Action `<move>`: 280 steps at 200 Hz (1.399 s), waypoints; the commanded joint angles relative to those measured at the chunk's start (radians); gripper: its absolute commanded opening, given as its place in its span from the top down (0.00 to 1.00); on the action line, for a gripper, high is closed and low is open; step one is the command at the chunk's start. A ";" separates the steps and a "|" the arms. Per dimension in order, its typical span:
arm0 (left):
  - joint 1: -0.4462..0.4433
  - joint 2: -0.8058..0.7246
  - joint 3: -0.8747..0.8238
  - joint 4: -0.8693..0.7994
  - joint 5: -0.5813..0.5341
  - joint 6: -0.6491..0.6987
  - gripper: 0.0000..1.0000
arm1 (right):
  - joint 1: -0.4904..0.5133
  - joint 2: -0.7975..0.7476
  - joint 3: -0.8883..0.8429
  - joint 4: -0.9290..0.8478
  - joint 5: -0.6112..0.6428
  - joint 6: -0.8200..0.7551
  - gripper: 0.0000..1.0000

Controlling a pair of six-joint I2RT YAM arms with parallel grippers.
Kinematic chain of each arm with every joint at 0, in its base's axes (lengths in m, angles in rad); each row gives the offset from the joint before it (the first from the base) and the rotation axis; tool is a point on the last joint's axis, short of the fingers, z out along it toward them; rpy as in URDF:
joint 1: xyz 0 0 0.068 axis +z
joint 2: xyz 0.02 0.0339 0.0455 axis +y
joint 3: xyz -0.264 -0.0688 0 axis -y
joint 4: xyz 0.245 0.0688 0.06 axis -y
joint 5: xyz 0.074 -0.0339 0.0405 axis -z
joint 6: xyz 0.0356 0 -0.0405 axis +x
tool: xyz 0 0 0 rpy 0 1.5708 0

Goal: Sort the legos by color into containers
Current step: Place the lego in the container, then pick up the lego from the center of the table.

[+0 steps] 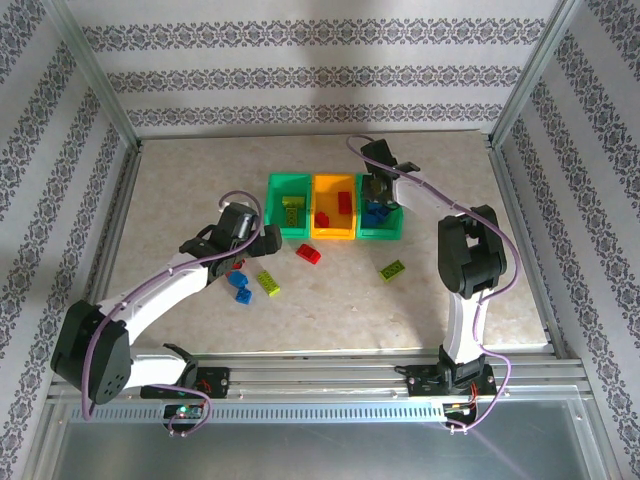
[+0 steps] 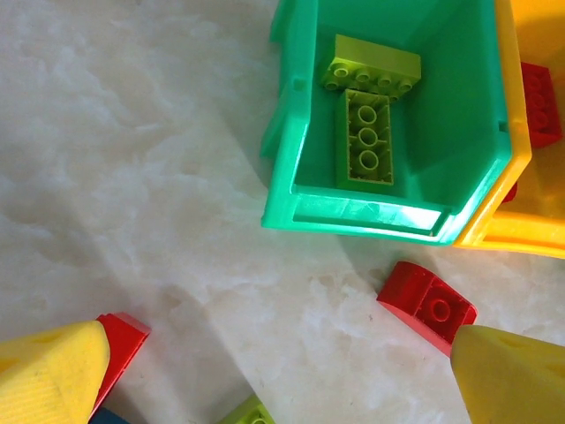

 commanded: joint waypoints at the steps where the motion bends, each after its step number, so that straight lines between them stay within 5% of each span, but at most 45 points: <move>1: -0.020 0.017 0.016 0.036 0.021 -0.010 0.00 | -0.019 -0.044 0.035 -0.015 0.050 -0.024 0.61; 74: -0.084 0.060 0.034 0.054 0.028 -0.020 0.00 | -0.025 -0.022 0.060 -0.018 0.049 -0.040 0.49; 138: -0.223 0.162 0.097 0.034 -0.093 -0.030 0.01 | -0.011 -0.191 -0.026 -0.002 0.047 -0.050 0.41; 164: -0.266 0.245 0.148 0.021 -0.135 -0.032 0.02 | -0.004 -0.291 -0.101 0.024 0.040 -0.048 0.27; 191: -0.294 0.326 0.201 -0.006 -0.191 -0.049 0.01 | -0.001 -0.388 -0.168 0.038 0.040 -0.042 0.02; 280: -0.300 0.495 0.314 -0.083 -0.331 -0.156 0.00 | 0.027 -0.670 -0.365 0.075 0.058 0.021 0.02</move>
